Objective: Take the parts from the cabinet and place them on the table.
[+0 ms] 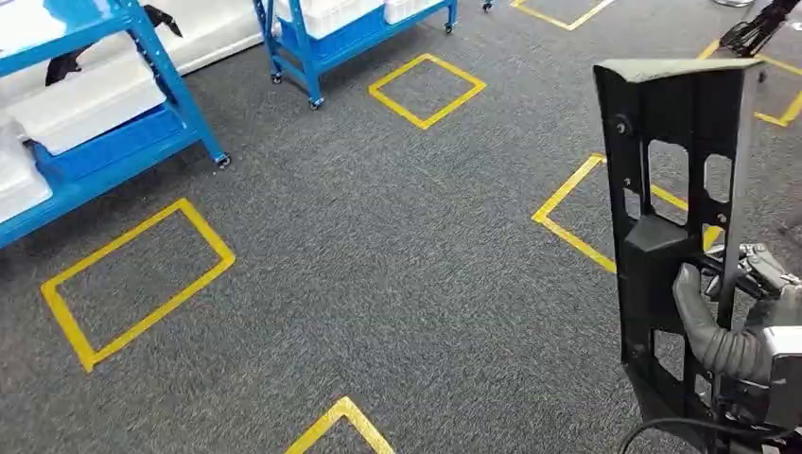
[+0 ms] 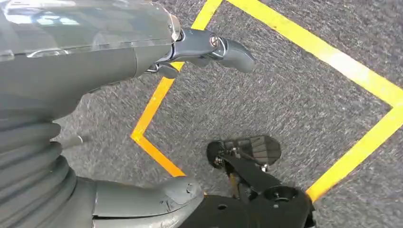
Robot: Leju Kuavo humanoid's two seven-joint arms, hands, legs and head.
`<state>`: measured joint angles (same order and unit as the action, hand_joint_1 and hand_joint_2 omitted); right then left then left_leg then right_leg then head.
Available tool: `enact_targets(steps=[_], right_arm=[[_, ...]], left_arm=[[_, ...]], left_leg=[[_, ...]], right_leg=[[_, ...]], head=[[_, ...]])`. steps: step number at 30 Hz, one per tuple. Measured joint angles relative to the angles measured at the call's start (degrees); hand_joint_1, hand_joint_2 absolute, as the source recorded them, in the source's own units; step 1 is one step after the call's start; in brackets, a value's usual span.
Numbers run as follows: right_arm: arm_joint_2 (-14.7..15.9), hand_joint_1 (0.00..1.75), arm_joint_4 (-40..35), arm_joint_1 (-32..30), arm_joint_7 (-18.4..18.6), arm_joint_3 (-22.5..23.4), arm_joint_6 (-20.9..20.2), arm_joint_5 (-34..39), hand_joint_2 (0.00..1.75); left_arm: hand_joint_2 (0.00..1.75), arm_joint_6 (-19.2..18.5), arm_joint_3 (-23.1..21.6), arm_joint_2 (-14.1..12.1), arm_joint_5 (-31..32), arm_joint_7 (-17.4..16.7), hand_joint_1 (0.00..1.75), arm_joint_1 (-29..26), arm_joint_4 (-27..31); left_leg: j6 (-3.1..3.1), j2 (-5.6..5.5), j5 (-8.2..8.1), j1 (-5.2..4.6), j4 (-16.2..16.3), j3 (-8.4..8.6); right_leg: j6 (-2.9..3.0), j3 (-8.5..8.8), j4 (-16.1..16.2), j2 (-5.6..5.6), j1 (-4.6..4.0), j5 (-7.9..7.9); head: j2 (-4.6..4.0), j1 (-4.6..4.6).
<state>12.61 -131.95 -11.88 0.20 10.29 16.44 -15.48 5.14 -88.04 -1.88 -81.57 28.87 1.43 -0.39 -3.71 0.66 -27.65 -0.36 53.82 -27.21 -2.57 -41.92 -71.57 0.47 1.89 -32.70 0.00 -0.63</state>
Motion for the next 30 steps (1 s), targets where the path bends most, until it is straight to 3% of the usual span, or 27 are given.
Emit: enact_targets(steps=[1,2,3,5,6,8,10,11,12,13,15,16,17,19,20,21,22,24,26,27,28,29,30], right_arm=[[0.1,1.75,0.0,0.0,0.0,0.3,0.1,0.0,1.75],[0.4,1.75,0.0,0.0,0.1,0.7,0.2,0.0,1.75],[0.8,1.75,0.0,0.0,0.2,1.2,0.3,0.0,1.75],[1.7,1.75,0.0,0.2,0.2,2.4,0.4,0.2,1.75],[2.1,1.75,0.0,0.3,0.3,3.0,0.5,0.2,1.75],[2.6,1.75,-0.1,0.2,0.6,4.4,0.7,0.7,1.75],[3.0,1.75,-0.4,-0.4,0.7,6.3,1.0,1.2,1.75],[3.1,1.75,-0.6,-0.6,0.7,7.4,1.0,1.3,1.75],[3.2,1.75,-0.8,-0.9,0.8,8.4,1.0,1.4,1.75],[3.3,1.75,-0.9,-0.9,0.8,9.1,1.0,1.5,1.75],[3.3,1.75,-1.0,-1.1,0.8,9.8,1.0,1.5,1.75],[3.3,1.75,-1.0,-1.3,0.8,10.1,1.0,1.5,1.75],[3.3,1.75,-1.0,-1.5,0.8,10.4,1.0,1.5,1.75],[3.3,1.75,-1.0,-1.9,0.8,11.1,1.1,1.5,1.75],[3.3,1.75,-1.1,-2.1,0.8,11.5,1.1,1.5,1.75],[3.3,1.75,-1.3,-2.3,0.8,12.0,1.0,1.5,1.75],[3.3,1.75,-1.3,-2.2,0.8,12.3,1.0,1.5,1.75],[3.3,1.75,-1.3,-2.5,0.9,12.7,0.1,1.3,1.75],[3.3,1.75,-1.4,-3.1,0.9,13.5,-1.0,0.8,1.75],[3.2,1.75,-1.4,-3.2,0.8,13.8,-1.2,0.7,1.75],[3.2,1.75,-1.4,-2.9,0.8,13.9,-1.3,0.2,1.75],[3.2,1.75,-1.4,-2.6,0.8,14.0,-1.3,-0.4,1.75],[3.2,1.75,-1.3,-2.5,0.9,14.0,-1.2,-1.2,1.75]], left_arm=[[1.75,0.0,0.0,0.0,0.0,0.0,0.00,-0.1,0.0],[1.75,0.0,0.1,0.1,0.0,0.0,0.00,-0.1,0.0],[1.75,0.0,0.2,0.1,0.0,-0.1,0.00,0.0,0.0],[1.75,0.1,0.2,0.3,-0.1,-0.1,0.00,0.0,0.0],[1.75,0.3,0.3,0.2,-0.1,-0.3,0.00,0.0,0.0],[1.75,0.5,0.6,0.1,-0.3,-0.4,0.00,-0.1,0.0],[1.75,0.7,0.8,0.2,-0.6,-0.4,0.00,0.0,0.0],[1.75,0.8,1.0,0.2,-0.6,-0.4,0.00,0.0,0.0],[1.75,0.9,1.1,0.3,-0.6,-0.4,0.00,-0.1,0.0],[1.75,0.9,1.2,0.3,-0.6,-0.4,0.00,-0.1,0.0],[1.75,0.9,1.3,0.3,-0.7,-0.4,0.00,-0.4,0.0],[1.75,0.9,1.3,0.3,-0.7,-0.4,0.00,-0.4,0.0],[1.75,0.9,1.4,0.3,-0.7,-0.4,0.00,-0.4,0.0],[1.75,0.9,1.4,0.4,-0.8,-0.4,0.00,-0.5,0.0],[1.75,1.0,1.4,0.4,-0.8,-0.4,0.00,-0.5,0.0],[1.75,1.0,1.5,0.4,-0.8,-0.3,0.00,-0.5,0.0],[1.75,1.1,1.6,0.2,-0.8,-0.3,0.00,-0.6,0.0],[1.75,1.2,1.6,0.3,-0.8,-0.2,0.00,-0.6,0.0],[1.75,1.2,1.7,0.2,-0.6,0.1,0.00,-0.5,0.0],[1.75,1.2,1.8,0.5,-0.6,0.1,0.00,-0.4,0.0],[1.75,1.1,1.9,0.5,-0.5,0.4,0.00,-0.5,0.0],[1.75,1.0,2.0,0.5,-0.4,0.4,0.00,-0.6,0.0],[1.75,1.0,2.1,0.5,-0.4,0.5,0.00,-0.8,0.0]], left_leg=[[0.13,0.93,-0.13,0.00,0.4,-0.32],[0.38,1.70,-0.31,0.01,0.8,-0.65],[0.66,2.46,-0.60,0.07,1.4,-0.96],[1.58,3.78,-1.55,0.32,2.9,-1.42],[2.20,4.36,-2.15,0.08,3.8,-1.64],[2.84,4.99,-2.72,-0.16,4.6,-1.75],[3.28,5.97,-2.62,-0.07,4.5,-1.27],[3.48,6.04,-3.00,0.01,4.8,-1.44],[3.83,3.39,-4.63,0.36,6.1,-1.91],[4.01,1.48,-6.92,0.53,9.1,-3.03],[4.20,0.13,-11.43,0.61,17.9,-6.70],[4.15,-0.05,-12.46,0.60,21.2,-8.14],[4.00,-0.11,-12.04,0.58,22.1,-8.50],[3.10,-0.50,-7.43,0.47,15.4,-5.18],[2.48,-1.85,-4.76,0.26,10.2,-2.58],[1.78,-4.70,-3.22,0.02,5.7,-0.56],[1.33,-6.15,-3.89,0.09,4.7,-0.24],[1.01,-5.00,-3.63,-0.28,4.1,-0.32],[0.62,-3.62,-2.56,-0.49,2.7,-0.08],[0.91,-2.18,-1.50,0.21,1.3,0.65],[0.65,-1.83,-1.04,-0.03,0.3,0.75],[0.24,-0.78,-0.64,-0.17,0.3,0.51],[0.25,0.19,-0.63,-0.27,0.5,0.20]], right_leg=[[-0.34,-1.00,-2.6,-0.11,0.05,-0.71],[-0.61,-0.70,-2.5,-0.25,0.13,-0.10],[-0.88,0.84,-0.2,-0.51,0.27,1.45],[-1.34,6.92,9.2,-2.35,0.53,5.22],[-0.53,7.82,10.4,-4.49,0.14,4.00],[0.65,7.59,10.5,-3.18,-0.13,4.66],[1.20,7.26,10.5,-2.24,-0.33,4.87],[1.81,7.23,10.9,-1.69,0.13,5.26],[2.18,7.10,11.1,-1.25,0.17,5.50],[2.49,6.89,11.2,-0.80,0.17,5.70],[2.83,6.36,11.2,0.50,-0.04,6.04],[2.84,6.14,11.2,1.20,-0.16,6.21],[2.82,5.99,11.2,1.96,-0.30,6.38],[2.67,5.91,11.2,3.74,-0.56,6.72],[2.58,5.96,11.2,4.45,-0.60,6.85],[2.48,5.88,11.3,4.95,-0.34,7.05],[2.06,5.73,11.4,5.50,-0.45,7.36],[1.00,5.02,11.6,7.14,0.17,8.11],[-0.11,5.06,12.8,8.66,0.10,9.15],[0.28,4.57,11.6,6.21,-0.04,8.46],[0.31,3.59,9.7,2.95,-0.67,6.40],[0.12,1.80,5.8,1.12,-0.78,3.51],[-0.06,0.01,1.5,0.44,-0.63,1.26]], head=[[0.00,-0.04],[0.00,-0.04],[0.00,-0.09],[0.00,-0.04],[0.00,-0.04],[0.00,0.04],[0.00,0.11],[0.00,0.11],[0.00,0.28],[0.00,0.44],[0.00,0.46],[0.00,0.48],[0.00,0.48],[0.00,0.46],[0.00,0.48],[0.00,0.44],[0.00,0.31],[0.00,0.61],[0.00,0.55],[0.00,0.41],[0.00,0.19],[0.00,0.00],[0.00,0.00]])
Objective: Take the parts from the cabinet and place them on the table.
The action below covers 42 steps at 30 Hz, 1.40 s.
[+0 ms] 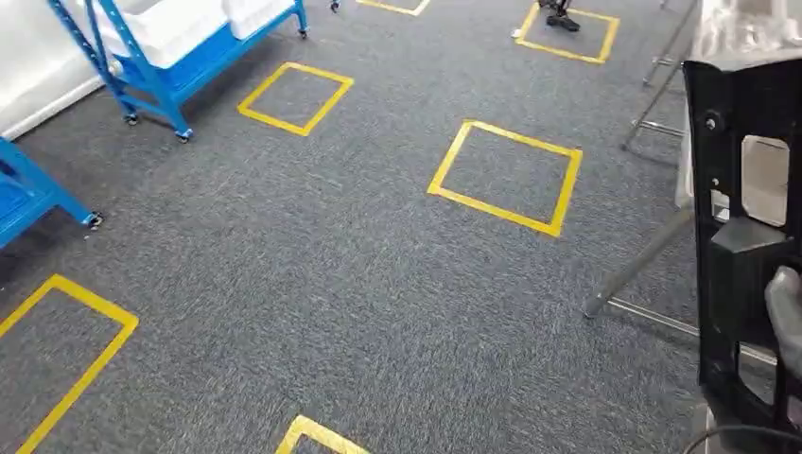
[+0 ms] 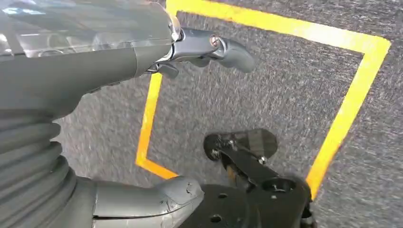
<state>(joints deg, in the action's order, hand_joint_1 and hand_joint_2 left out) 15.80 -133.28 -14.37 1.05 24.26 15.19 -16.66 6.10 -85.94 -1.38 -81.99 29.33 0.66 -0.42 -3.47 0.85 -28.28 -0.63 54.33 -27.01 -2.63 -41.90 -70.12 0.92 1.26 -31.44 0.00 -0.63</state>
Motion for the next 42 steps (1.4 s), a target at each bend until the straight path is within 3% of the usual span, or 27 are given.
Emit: enact_targets(steps=[1,3,5,6,7,11,12,14,16,17,18,20,21,22,23,26,27,28,29,31,32,33,35,36,37,41,42], right_arm=[[0.1,1.75,0.1,0.0,0.1,0.0,0.1,-0.7,1.75],[0.4,1.75,0.4,0.3,0.7,0.5,0.4,-2.1,1.75],[1.5,1.75,0.4,0.9,1.5,1.4,0.5,-2.9,1.75],[2.2,1.75,0.4,1.2,1.9,2.0,0.4,-3.1,1.75],[2.6,1.75,0.5,1.5,2.2,2.6,0.2,-3.3,1.75],[4.0,1.75,0.4,1.4,3.4,4.8,-0.5,-3.9,1.75],[4.3,1.75,0.4,1.3,3.6,5.4,-0.8,-4.2,1.75],[4.9,1.75,0.4,1.5,4.0,6.0,-1.2,-5.5,1.75],[5.3,1.75,0.4,1.4,4.8,6.6,-2.0,-6.7,1.75],[5.5,1.75,0.4,1.2,5.2,6.9,-2.3,-7.0,1.75],[5.8,1.75,0.4,0.9,5.6,7.3,-2.7,-7.3,1.75],[6.1,1.75,0.4,0.6,5.9,8.1,-3.2,-7.7,1.75],[6.2,1.75,0.4,0.6,6.1,8.4,-3.2,-7.8,1.75],[6.3,1.75,0.4,0.5,6.2,8.7,-3.3,-8.0,1.75],[6.3,1.75,0.4,0.6,6.2,8.9,-3.9,-8.2,1.75],[6.3,1.75,0.4,-0.2,6.2,9.7,-5.0,-9.2,1.75],[6.3,1.75,0.4,-0.3,6.2,9.9,-5.2,-9.5,1.75],[6.3,1.75,0.4,-0.3,6.2,10.3,-5.4,-10.0,1.75],[6.6,1.75,0.4,-0.1,6.3,10.4,-5.7,-10.3,1.75],[6.9,1.75,0.4,-0.2,6.9,10.6,-6.8,-10.5,1.75],[7.0,1.75,0.4,-0.3,7.5,10.7,-7.6,-10.7,1.75],[7.3,1.75,0.4,-0.4,8.1,10.8,-8.4,-10.9,1.75],[8.2,1.75,0.4,-0.3,9.5,11.0,-10.1,-11.1,1.75],[8.8,1.75,0.4,-0.2,10.3,11.0,-11.1,-11.3,1.75],[9.2,1.75,0.4,0.0,11.0,11.0,-11.7,-11.7,1.75],[10.6,1.75,0.4,0.3,12.7,10.9,-13.5,-12.4,1.75],[10.8,1.75,0.4,0.4,12.9,10.9,-13.6,-12.4,1.75]], left_arm=[[1.75,0.0,0.1,0.1,0.0,0.0,0.00,-0.1,0.0],[1.75,0.1,0.2,0.1,0.0,0.1,0.00,-0.2,0.0],[1.75,0.2,0.5,0.2,0.0,0.1,0.00,-0.2,0.0],[1.75,0.3,0.6,0.2,0.0,0.1,0.00,-0.2,0.0],[1.75,0.3,0.7,0.1,-0.1,0.1,0.00,-0.2,0.0],[1.75,0.3,1.0,0.1,-0.2,0.2,0.00,0.0,0.0],[1.75,0.2,1.0,0.1,-0.2,0.2,0.00,-0.1,0.0],[1.75,-0.1,1.1,0.2,-0.1,0.4,0.00,-0.2,0.0],[1.75,-0.3,1.4,0.2,-0.1,0.6,0.00,-0.5,0.0],[1.75,-0.5,1.5,0.2,-0.2,0.7,0.00,-0.5,0.0],[1.75,-0.6,1.7,0.2,-0.2,0.8,0.00,-0.6,0.0],[1.75,-0.6,2.0,0.2,-0.2,0.8,0.00,-0.6,0.0],[1.75,-0.6,2.0,0.2,-0.2,0.8,0.00,-0.6,0.0],[1.75,-0.6,2.1,0.1,-0.2,0.8,0.00,-0.6,0.0],[1.75,-0.7,2.2,0.2,-0.2,0.8,0.00,-0.7,0.0],[1.75,-1.0,2.4,0.0,-0.2,0.8,0.00,-0.7,0.0],[1.75,-1.1,2.5,0.0,-0.2,0.8,0.00,-0.7,0.0],[1.75,-1.1,2.6,0.0,-0.2,0.8,0.00,-0.7,0.0],[1.75,-1.2,2.8,0.0,-0.3,0.8,0.00,-0.7,0.0],[1.75,-1.3,3.0,0.0,-0.3,0.8,0.00,-1.1,0.0],[1.75,-1.3,3.1,0.0,-0.4,0.8,0.00,-1.3,0.0],[1.75,-1.3,3.2,0.0,-0.4,0.8,0.00,-1.3,0.0],[1.75,-1.0,3.4,0.1,-0.5,0.7,0.00,-0.9,0.0],[1.75,-0.6,3.4,0.4,-0.5,0.5,0.00,-0.6,0.0],[1.75,-0.4,3.5,0.4,-0.5,0.3,0.00,-0.3,0.0],[1.75,-0.2,3.6,0.7,-0.6,0.1,0.00,0.7,0.0],[1.75,-0.2,3.6,0.7,-0.6,0.1,0.00,0.8,0.0]], left_leg=[[-0.01,0.96,-0.02,-0.07,0.3,-0.39],[0.14,2.58,-0.18,-0.09,0.9,-1.03],[0.57,4.11,-0.60,-0.04,1.8,-1.41],[0.99,4.70,-1.07,-0.08,2.5,-1.49],[1.52,5.12,-1.55,-0.50,2.9,-1.95],[2.36,7.17,-1.98,-0.47,3.3,-1.12],[2.85,5.25,-2.89,-0.07,4.0,-1.45],[3.20,0.69,-7.11,0.33,9.7,-3.77],[3.31,-0.26,-11.24,0.51,18.9,-7.77],[3.27,-0.30,-11.49,0.53,21.2,-8.80],[3.17,-0.33,-10.20,0.55,20.4,-8.41],[2.76,-0.83,-5.08,0.60,12.3,-4.64],[2.50,-2.58,-2.38,0.69,7.1,-2.26],[2.25,-6.73,-2.63,0.85,4.8,-1.23],[2.31,-7.22,-2.37,0.84,3.8,-1.33],[1.73,-5.07,-2.03,0.23,3.6,-1.18],[0.96,-4.06,-1.18,0.87,2.4,-1.00],[0.61,-3.03,-0.81,0.60,2.0,-0.91],[0.27,-2.22,-0.63,0.50,1.9,-1.05],[0.24,-0.32,-0.63,0.20,1.9,-1.39],[0.24,0.64,-0.63,0.10,2.0,-1.55],[0.24,1.58,-0.64,0.05,2.2,-1.70],[0.37,3.20,-0.89,0.04,2.4,-1.83],[0.55,3.82,-1.04,0.05,2.6,-1.75],[0.90,4.35,-1.31,-0.14,2.8,-1.61],[1.78,6.31,-1.58,-0.43,3.0,-1.26],[2.28,6.02,-2.11,-0.41,3.3,-1.39]], right_leg=[[-0.21,-1.35,-3.6,-0.31,0.13,-1.50],[-0.64,-0.61,-3.9,-0.71,0.34,-0.79],[-1.04,5.18,4.8,-2.07,0.73,2.98],[-1.13,8.61,9.9,-4.15,0.76,4.19],[-0.35,8.82,10.3,-5.44,0.26,3.52],[1.30,8.33,10.8,-2.66,0.36,4.05],[1.74,8.40,11.0,-2.20,0.59,4.35],[2.32,7.99,11.1,-1.20,0.57,4.66],[2.53,7.57,11.1,0.25,0.37,4.87],[2.53,7.45,11.0,1.03,0.30,4.95],[2.49,7.43,10.9,1.80,0.29,4.97],[2.36,7.48,10.8,3.43,0.30,5.05],[2.23,7.49,10.7,4.22,0.37,5.13],[1.92,7.27,10.7,4.74,0.51,5.29],[1.40,6.90,10.6,5.67,0.46,5.60],[-0.27,6.14,11.3,8.10,1.05,6.71],[-0.26,5.88,11.0,7.13,1.10,6.55],[-0.04,5.09,9.5,2.80,0.67,5.17],[-0.07,3.60,6.4,0.62,0.54,2.86],[-0.37,-0.11,-2.3,-0.42,0.52,-1.50],[-0.48,-1.12,-5.1,-0.49,0.52,-2.37],[-0.51,-0.79,-5.1,-0.59,0.52,-1.86],[-0.54,3.88,2.0,-1.26,0.52,1.91],[-0.50,7.21,7.3,-2.42,0.51,3.81],[-0.24,9.42,11.5,-5.34,0.27,3.56],[1.10,9.07,11.4,-3.07,-0.37,4.12],[1.68,9.17,11.9,-2.42,0.23,4.50]], head=[[0.00,0.00],[0.00,-0.07],[0.00,-0.02],[0.00,-0.04],[0.00,-0.02],[0.00,0.20],[0.00,0.14],[0.00,0.39],[0.00,0.37],[0.00,0.39],[0.00,0.37],[0.00,0.39],[0.00,0.39],[0.00,0.28],[0.00,0.34],[0.00,0.44],[0.00,0.31],[0.00,0.24],[0.00,0.00],[0.00,-0.17],[0.00,-0.15],[0.00,-0.18],[0.00,-0.18],[0.00,-0.18],[0.00,-0.18],[0.00,-0.11],[0.00,-0.09]])
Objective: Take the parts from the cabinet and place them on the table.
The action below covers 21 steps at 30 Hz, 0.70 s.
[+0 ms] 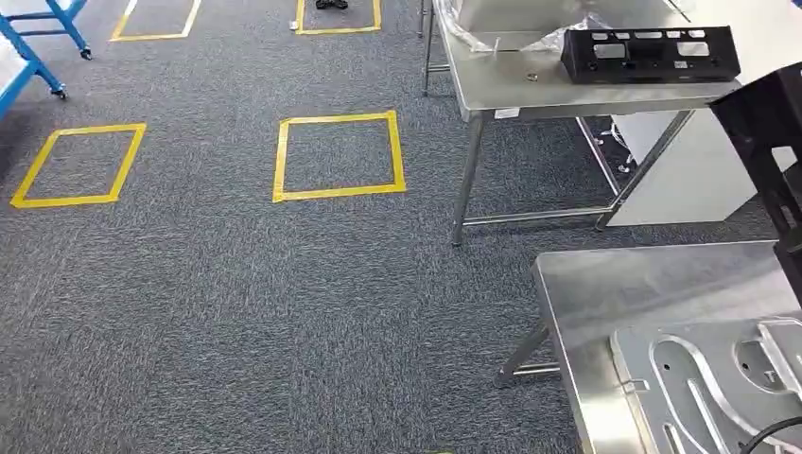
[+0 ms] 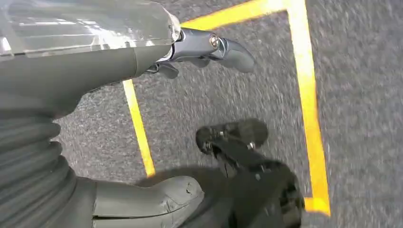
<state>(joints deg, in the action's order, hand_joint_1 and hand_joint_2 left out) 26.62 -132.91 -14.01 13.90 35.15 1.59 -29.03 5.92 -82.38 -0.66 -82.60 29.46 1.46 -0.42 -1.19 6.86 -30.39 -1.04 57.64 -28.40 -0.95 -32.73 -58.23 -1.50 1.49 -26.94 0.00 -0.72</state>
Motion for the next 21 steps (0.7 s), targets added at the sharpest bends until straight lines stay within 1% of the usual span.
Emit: enact_targets(steps=[1,2,3,4,5,6,7,8,9,10,11,12,13,14,15,16,17,18,19,20,21], right_arm=[[0.3,1.75,0.0,0.1,0.3,0.0,-0.1,0.0,1.75],[0.6,1.75,0.0,0.6,0.6,-0.2,-0.5,-0.1,1.75],[0.8,1.75,0.0,1.0,0.9,-0.3,-0.9,-0.2,1.75],[0.9,1.75,0.0,1.4,1.3,-0.6,-1.1,-0.5,1.75],[1.1,1.75,0.2,1.9,1.9,-1.2,-1.5,-1.0,1.75],[1.2,1.75,0.3,2.3,2.3,-1.8,-1.8,-1.4,1.75],[1.2,1.75,0.4,2.5,2.6,-2.3,-2.0,-1.8,1.75],[1.2,1.75,0.5,2.9,3.0,-3.0,-2.1,-2.1,1.75],[1.2,1.75,0.7,3.2,3.4,-3.6,-2.3,-2.6,1.75],[1.4,1.75,0.8,3.6,3.8,-4.4,-2.8,-3.0,1.75],[1.6,1.75,0.9,4.1,4.3,-5.1,-3.2,-3.3,1.75],[1.8,1.75,1.2,4.3,4.6,-6.0,-3.7,-3.4,1.75],[2.1,1.75,1.3,4.3,4.8,-6.5,-4.0,-3.5,1.75],[2.1,1.75,1.5,4.3,4.9,-6.8,-4.1,-3.5,1.75],[2.4,1.75,1.6,4.3,5.0,-7.1,-4.1,-3.6,1.75],[2.5,1.75,1.8,4.3,5.1,-7.4,-4.1,-3.7,1.75],[2.7,1.75,2.0,4.9,5.3,-7.7,-4.4,-3.7,1.75],[2.8,1.75,2.1,5.3,5.4,-8.0,-4.8,-3.8,1.75],[2.8,1.75,2.3,5.4,5.7,-8.3,-5.1,-3.9,1.75],[2.9,1.75,2.6,5.4,6.0,-8.8,-5.6,-3.9,1.75],[2.9,1.75,2.9,5.5,6.2,-9.1,-5.9,-3.9,1.75]], left_arm=[[1.75,0.0,0.0,0.0,0.0,0.0,0.00,0.0,0.0],[1.75,0.0,0.1,0.1,0.0,0.0,0.00,0.0,0.0],[1.75,0.0,0.1,0.2,-0.1,0.0,0.00,-0.1,0.0],[1.75,0.0,0.2,0.2,-0.2,0.0,0.00,-0.2,0.0],[1.75,0.0,0.3,0.2,-0.2,0.0,0.00,-0.2,0.0],[1.75,0.0,0.3,0.2,-0.3,0.0,0.00,-0.3,0.0],[1.75,-0.1,0.4,0.2,-0.4,0.0,0.00,-0.3,0.0],[1.75,-0.2,0.4,0.2,-0.6,0.0,0.00,-0.2,0.0],[1.75,-0.3,0.5,0.2,-0.6,0.0,0.00,-0.2,0.0],[1.75,-0.4,0.7,0.1,-0.7,0.0,0.00,-0.2,0.0],[1.75,-0.4,0.7,0.1,-0.7,0.0,0.00,-0.2,0.0],[1.75,-0.4,0.7,0.1,-0.7,0.0,0.00,-0.1,0.0],[1.75,-0.4,0.8,0.1,-0.7,0.0,0.00,0.0,0.0],[1.75,-0.4,0.8,0.0,-0.7,0.0,0.00,0.0,0.0],[1.75,-0.4,0.8,0.1,-0.7,0.0,0.00,0.1,0.0],[1.75,-0.4,0.8,0.1,-0.8,0.0,0.00,0.2,0.0],[1.75,-0.4,0.8,0.0,-0.8,0.0,0.00,0.1,0.0],[1.75,-0.4,0.8,0.0,-0.8,0.0,0.00,0.0,0.0],[1.75,-0.4,0.8,0.0,-0.9,0.0,0.00,-0.1,0.0],[1.75,-0.4,0.9,0.0,-1.0,0.0,0.00,-0.2,0.0],[1.75,-0.4,0.9,-0.1,-1.0,0.0,0.00,-0.2,0.0]], left_leg=[[0.31,-2.93,-1.11,0.36,1.2,-0.41],[0.37,-5.04,-3.13,0.56,4.1,-1.70],[0.46,-5.95,-5.56,0.69,8.7,-3.80],[0.54,-6.30,-7.83,0.79,14.0,-6.27],[0.57,-6.35,-8.76,0.80,17.7,-8.06],[0.55,-6.37,-8.14,0.80,18.5,-8.55],[0.46,-6.42,-6.28,0.80,16.6,-7.83],[0.30,-6.63,-3.65,0.82,12.6,-6.09],[0.10,-7.65,-0.55,0.89,6.8,-3.51],[-0.12,-10.84,0.82,1.09,2.1,-1.67],[-0.06,-12.91,0.49,1.16,1.1,-1.42],[-0.17,-12.12,0.65,1.13,1.2,-1.53],[-0.34,-11.57,0.71,0.88,1.2,-1.56],[-0.67,-10.94,0.93,0.58,1.1,-1.36],[-1.30,-10.05,1.63,0.78,0.1,-1.23],[-1.77,-9.00,2.24,0.98,-0.6,-1.00],[-2.15,-8.40,2.50,0.91,-1.1,-1.00],[-2.25,-7.50,2.57,0.80,-1.1,-1.12],[-2.25,-6.72,2.57,0.69,-1.1,-1.29],[-2.28,-5.88,2.55,0.60,-1.0,-1.44],[-2.29,-4.98,2.53,0.53,-0.9,-1.58]], right_leg=[[0.29,-0.09,0.1,0.43,-0.04,0.17],[0.68,-0.28,0.1,0.82,-0.04,0.33],[0.81,-0.50,0.1,1.46,-0.11,0.41],[0.94,-0.70,0.1,2.15,-0.21,0.49],[0.99,-0.86,-0.1,2.92,-0.30,0.55],[0.98,-0.97,-0.2,3.71,-0.31,0.55],[0.98,-1.06,-0.4,4.40,-0.31,0.55],[0.96,-1.07,-0.6,5.18,-0.29,0.54],[0.89,-1.05,-0.8,5.98,-0.21,0.50],[0.73,-1.21,-0.9,6.65,-0.05,0.53],[0.26,-1.59,-1.2,7.36,-0.29,0.66],[-0.25,-1.94,-1.0,8.06,-0.01,1.00],[-0.72,-2.12,-0.8,8.81,0.15,1.26],[-1.28,-2.25,-0.5,9.51,0.45,1.65],[-1.88,-2.44,-0.1,10.36,0.37,2.04],[-1.69,-2.70,-1.0,7.51,0.43,1.24],[-1.79,-3.74,-3.2,4.22,0.02,-0.69],[-2.07,-5.44,-6.9,2.71,-0.05,-3.00],[-2.29,-7.34,-11.2,2.08,0.04,-5.12],[-2.46,-9.07,-15.2,1.86,0.10,-6.66],[-2.57,-9.74,-17.1,1.77,0.14,-6.82]], head=[[0.00,0.02],[0.00,0.15],[0.00,0.17],[0.00,0.17],[0.00,0.15],[0.00,0.17],[0.00,0.17],[0.00,0.20],[0.00,0.17],[0.00,0.15],[0.00,0.13],[0.00,0.11],[0.00,0.20],[0.00,0.16],[0.00,0.20],[0.00,0.11],[0.00,-0.22],[0.00,-0.24],[0.00,-0.24],[0.00,-0.26],[0.00,-0.24]])
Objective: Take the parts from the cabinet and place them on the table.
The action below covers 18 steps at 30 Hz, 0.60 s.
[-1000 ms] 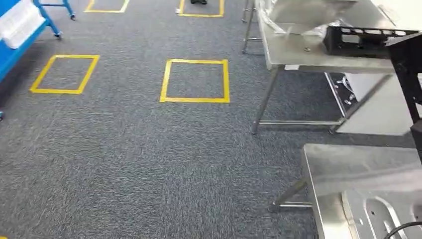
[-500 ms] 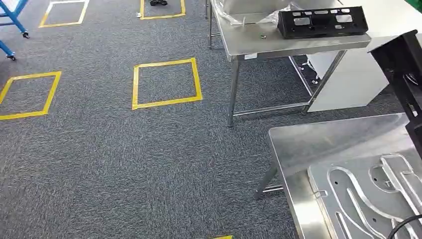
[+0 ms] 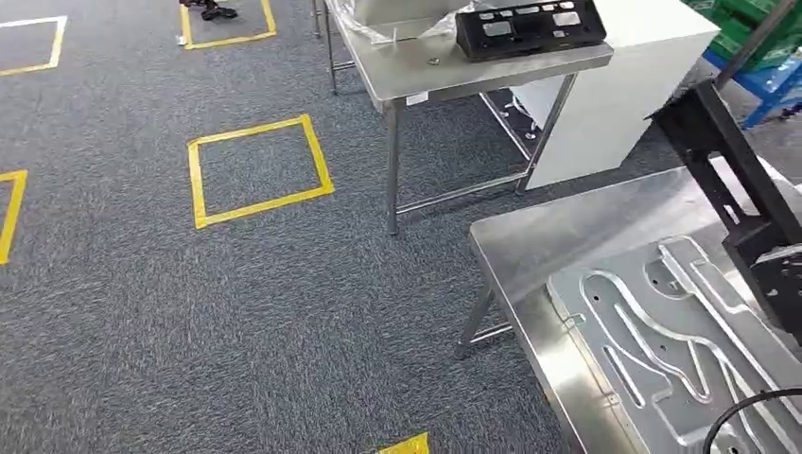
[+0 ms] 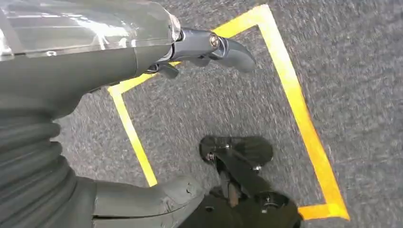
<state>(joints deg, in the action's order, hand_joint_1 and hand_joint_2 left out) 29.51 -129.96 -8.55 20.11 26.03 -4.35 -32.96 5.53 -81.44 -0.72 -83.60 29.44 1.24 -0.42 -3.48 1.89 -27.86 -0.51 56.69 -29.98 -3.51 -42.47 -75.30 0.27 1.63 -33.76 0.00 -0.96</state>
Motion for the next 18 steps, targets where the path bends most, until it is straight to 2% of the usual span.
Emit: enact_targets(steps=[1,2,3,4,5,6,8,9,10,11,12,13,14,15,16,17,18], right_arm=[[0.0,1.75,0.2,0.2,0.2,-0.4,-0.2,-0.1,1.75],[0.1,1.75,0.5,0.6,0.3,-0.9,-0.3,-0.2,1.75],[0.1,1.75,0.7,1.1,0.4,-1.3,-0.5,-0.4,1.75],[0.3,1.75,0.8,1.5,0.5,-1.7,-0.8,-0.7,1.75],[0.3,1.75,1.0,2.2,0.7,-2.3,-1.0,-1.2,1.75],[0.3,1.75,1.1,2.5,1.0,-3.0,-1.1,-1.8,1.75],[0.4,1.75,1.5,3.3,1.4,-4.2,-1.3,-2.7,1.75],[0.4,1.75,1.6,3.6,1.5,-4.7,-1.4,-3.2,1.75],[0.5,1.75,1.7,3.8,1.7,-5.4,-1.7,-3.9,1.75],[0.6,1.75,1.8,4.2,1.9,-5.8,-1.8,-4.6,1.75],[0.7,1.75,2.1,4.8,2.1,-6.7,-2.0,-5.3,1.75],[0.7,1.75,2.3,4.9,2.1,-7.5,-2.2,-5.8,1.75],[0.7,1.75,2.5,5.0,2.2,-8.1,-2.4,-6.5,1.75],[0.7,1.75,2.8,5.1,2.6,-8.9,-3.3,-7.7,1.75],[0.7,1.75,3.3,5.3,3.0,-9.9,-4.4,-9.5,1.75],[0.7,1.75,3.9,5.5,3.3,-10.9,-5.4,-11.5,1.75],[0.6,1.75,4.7,5.7,3.6,-12.2,-6.2,-13.8,1.75]], left_arm=[[1.75,0.0,0.0,0.0,-0.1,0.0,0.00,0.0,0.0],[1.75,0.0,0.1,0.0,-0.2,0.0,0.00,0.1,0.0],[1.75,-0.1,0.2,0.0,-0.2,0.0,0.00,0.2,0.0],[1.75,-0.1,0.3,0.0,-0.2,0.0,0.00,0.2,0.0],[1.75,-0.2,0.3,0.0,-0.2,0.0,0.00,0.2,0.0],[1.75,-0.2,0.3,-0.1,-0.3,0.0,0.00,0.2,0.0],[1.75,-0.2,0.4,-0.1,-0.3,0.0,0.00,0.3,0.0],[1.75,-0.2,0.4,-0.1,-0.3,0.0,0.00,0.4,0.0],[1.75,-0.2,0.4,-0.2,-0.2,0.0,0.00,0.5,0.0],[1.75,-0.2,0.4,-0.4,-0.2,0.0,0.00,0.6,0.0],[1.75,-0.2,0.4,-0.4,-0.2,0.0,0.00,0.6,0.0],[1.75,-0.2,0.4,-0.4,-0.2,0.0,0.00,0.5,0.0],[1.75,-0.2,0.4,-0.4,-0.2,0.0,0.00,0.4,0.0],[1.75,-0.2,0.4,-0.4,-0.2,0.0,0.00,0.4,0.0],[1.75,-0.2,0.4,-0.5,-0.1,-0.1,0.00,0.3,0.0],[1.75,-0.2,0.3,-0.5,0.1,-0.2,0.00,0.4,0.0],[1.75,-0.2,0.3,-0.7,0.2,-0.3,0.00,0.5,0.0]], left_leg=[[0.06,0.76,-0.05,-0.01,0.0,-0.04],[0.15,1.48,-0.12,-0.01,0.1,-0.01],[0.32,2.15,-0.25,-0.01,0.2,0.09],[0.52,2.72,-0.45,-0.02,0.3,0.26],[0.87,3.26,-0.68,-0.34,0.4,0.31],[1.17,3.91,-0.83,-0.46,0.5,0.44],[1.61,4.99,-0.88,-0.41,0.3,0.75],[1.94,5.61,-0.95,-0.44,0.3,0.94],[2.43,4.69,-1.74,-0.26,0.9,0.71],[2.60,1.66,-3.20,-0.11,2.8,0.04],[2.66,-0.35,-5.62,0.10,7.1,-1.94],[2.77,-1.12,-7.83,0.21,11.9,-4.22],[2.87,-1.40,-9.49,0.22,16.5,-6.52],[2.92,-1.40,-9.74,0.22,19.0,-7.87],[2.89,-1.41,-8.51,0.22,18.6,-7.91],[2.80,-1.48,-6.22,0.25,15.7,-6.78],[2.70,-1.93,-2.93,0.34,10.2,-4.38]], right_leg=[[-0.07,0.86,1.2,-0.07,0.01,1.18],[-0.06,3.09,5.0,-0.37,-0.01,3.35],[0.05,6.16,10.2,-1.12,-0.04,5.68],[0.26,9.34,15.5,-3.08,-0.17,7.52],[0.89,10.34,17.5,-5.30,-0.96,6.51],[1.56,10.15,17.7,-4.05,-1.08,7.07],[1.99,9.87,17.5,-2.89,-1.23,7.04],[2.39,9.79,17.8,-2.22,-1.18,7.29],[2.86,10.18,18.4,-1.69,-0.45,7.63],[3.12,10.18,18.6,-1.16,-0.46,7.76],[3.39,10.04,18.5,-0.65,-0.47,7.87],[3.43,9.90,18.5,0.00,-0.50,7.89],[3.44,9.74,18.3,0.74,-0.56,7.90],[3.44,9.61,18.1,1.45,-0.58,7.90],[3.43,9.55,18.0,2.29,-0.58,7.90],[3.42,9.51,17.8,3.07,-0.55,7.88],[3.33,9.50,17.6,4.00,-0.50,7.83]], head=[[0.00,-0.02],[0.00,0.00],[0.00,0.00],[0.00,-0.02],[0.00,0.00],[0.00,0.06],[0.00,0.02],[0.00,0.00],[0.00,0.00],[0.00,0.13],[0.00,0.33],[0.00,0.37],[0.00,0.33],[0.00,0.35],[0.00,0.35],[0.00,0.35],[0.00,0.35]])
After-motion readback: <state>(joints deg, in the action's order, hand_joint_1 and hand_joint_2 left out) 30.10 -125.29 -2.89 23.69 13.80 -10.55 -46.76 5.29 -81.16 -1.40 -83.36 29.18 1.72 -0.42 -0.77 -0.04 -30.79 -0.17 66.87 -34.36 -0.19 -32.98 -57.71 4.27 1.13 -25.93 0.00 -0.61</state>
